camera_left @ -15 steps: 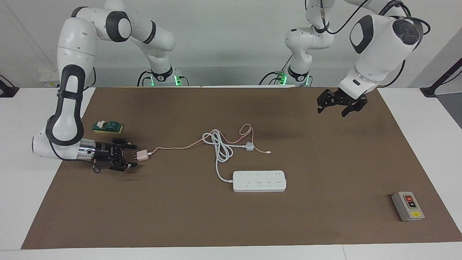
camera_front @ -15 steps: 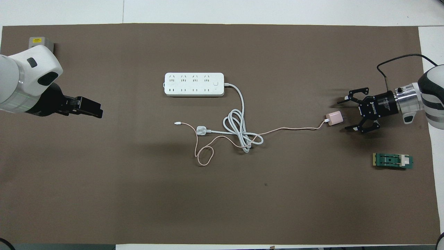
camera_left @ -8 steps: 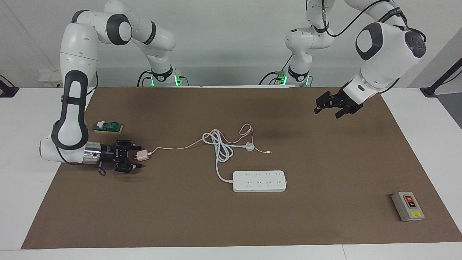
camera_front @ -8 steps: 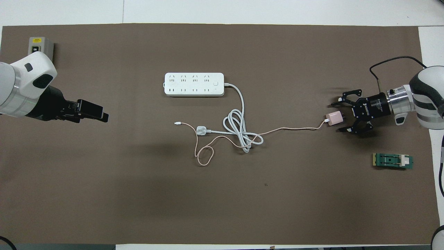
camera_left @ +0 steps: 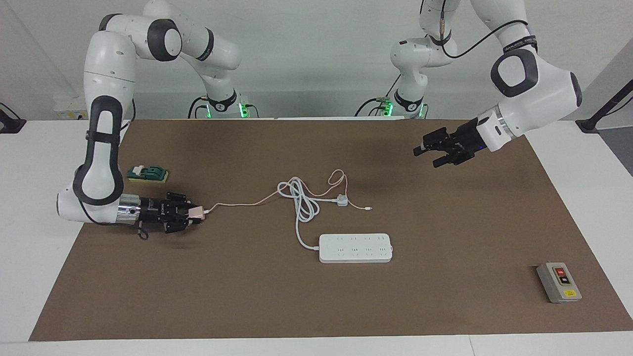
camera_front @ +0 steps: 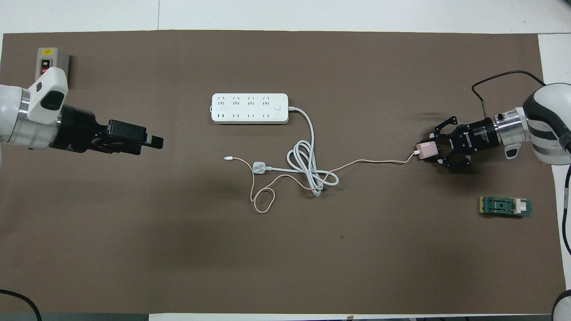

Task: Plug charger into power strip
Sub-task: 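Lift the pink charger with the right gripper while the left gripper approaches, then pass the pink charger from the right gripper to the left gripper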

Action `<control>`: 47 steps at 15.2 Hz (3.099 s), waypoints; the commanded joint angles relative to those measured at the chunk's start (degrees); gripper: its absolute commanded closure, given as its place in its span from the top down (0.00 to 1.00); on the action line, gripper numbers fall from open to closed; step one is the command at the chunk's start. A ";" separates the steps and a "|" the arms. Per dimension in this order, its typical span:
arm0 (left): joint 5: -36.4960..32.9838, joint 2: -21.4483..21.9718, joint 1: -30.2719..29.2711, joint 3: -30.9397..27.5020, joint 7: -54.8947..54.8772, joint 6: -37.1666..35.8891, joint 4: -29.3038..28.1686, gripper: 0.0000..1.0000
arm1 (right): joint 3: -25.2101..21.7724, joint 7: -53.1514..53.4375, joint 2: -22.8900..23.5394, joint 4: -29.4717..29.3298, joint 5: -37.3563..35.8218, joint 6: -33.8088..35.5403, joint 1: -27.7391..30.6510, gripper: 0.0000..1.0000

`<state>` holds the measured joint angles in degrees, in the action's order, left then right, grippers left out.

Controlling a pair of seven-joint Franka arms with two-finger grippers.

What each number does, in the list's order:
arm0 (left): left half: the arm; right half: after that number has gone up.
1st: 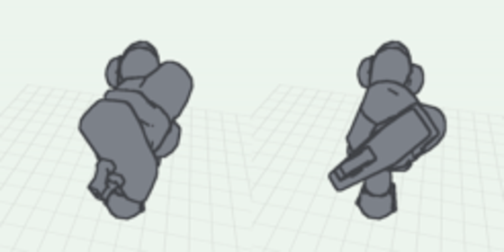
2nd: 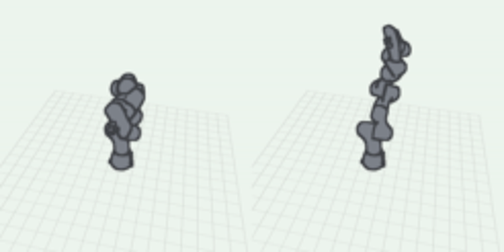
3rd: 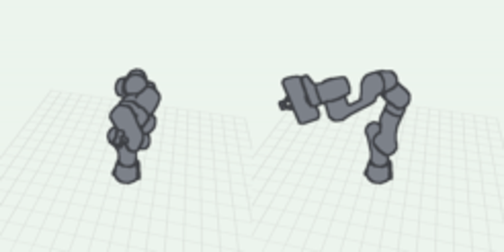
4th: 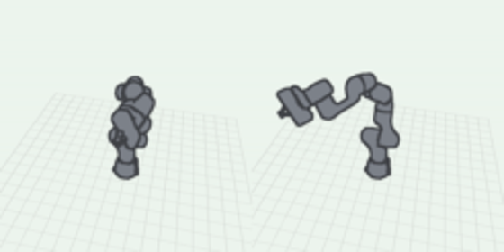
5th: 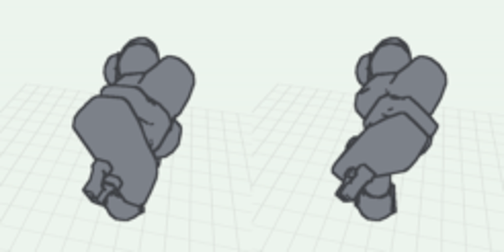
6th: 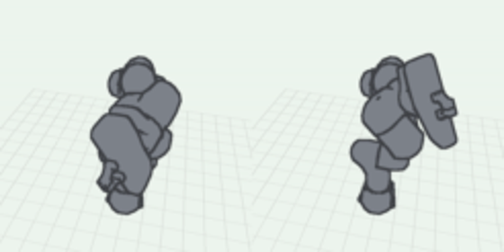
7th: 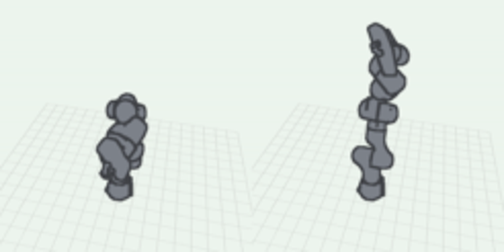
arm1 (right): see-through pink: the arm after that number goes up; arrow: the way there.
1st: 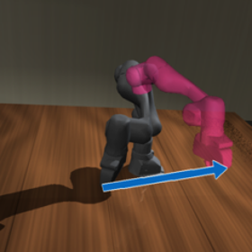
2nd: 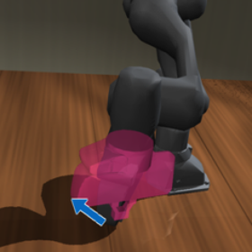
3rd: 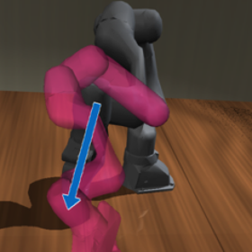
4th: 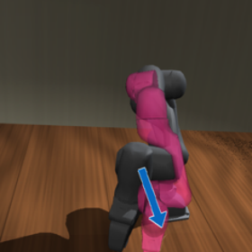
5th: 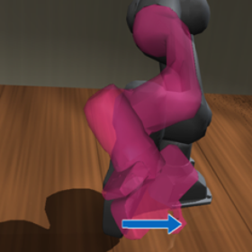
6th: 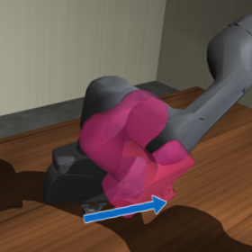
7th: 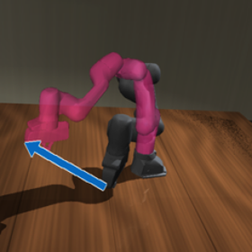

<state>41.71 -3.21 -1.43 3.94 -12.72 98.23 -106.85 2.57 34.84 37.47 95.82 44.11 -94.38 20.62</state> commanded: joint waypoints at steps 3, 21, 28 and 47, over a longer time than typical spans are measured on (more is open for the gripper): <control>14.07 -0.48 -1.74 0.36 -3.18 1.87 -5.47 1.00 | 0.59 6.44 -2.47 0.07 1.16 -1.68 -2.16 0.00; 44.94 -18.05 1.95 1.95 -32.10 2.56 -0.46 1.00 | 3.58 49.53 -5.92 -11.97 15.21 -20.29 -28.51 0.00; 54.00 -25.18 7.75 1.95 -36.85 9.95 5.24 1.00 | 3.40 52.70 -3.28 -17.85 14.43 -25.76 -36.25 0.00; 54.27 -23.59 6.26 3.62 -22.61 0.55 2.88 1.00 | 3.32 52.61 -2.58 -18.65 12.76 -29.98 -40.75 0.00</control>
<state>95.32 -27.97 5.10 7.75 -36.58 99.53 -102.42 5.83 86.71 33.89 78.84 57.74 -124.35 -20.18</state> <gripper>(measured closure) 0.000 0.529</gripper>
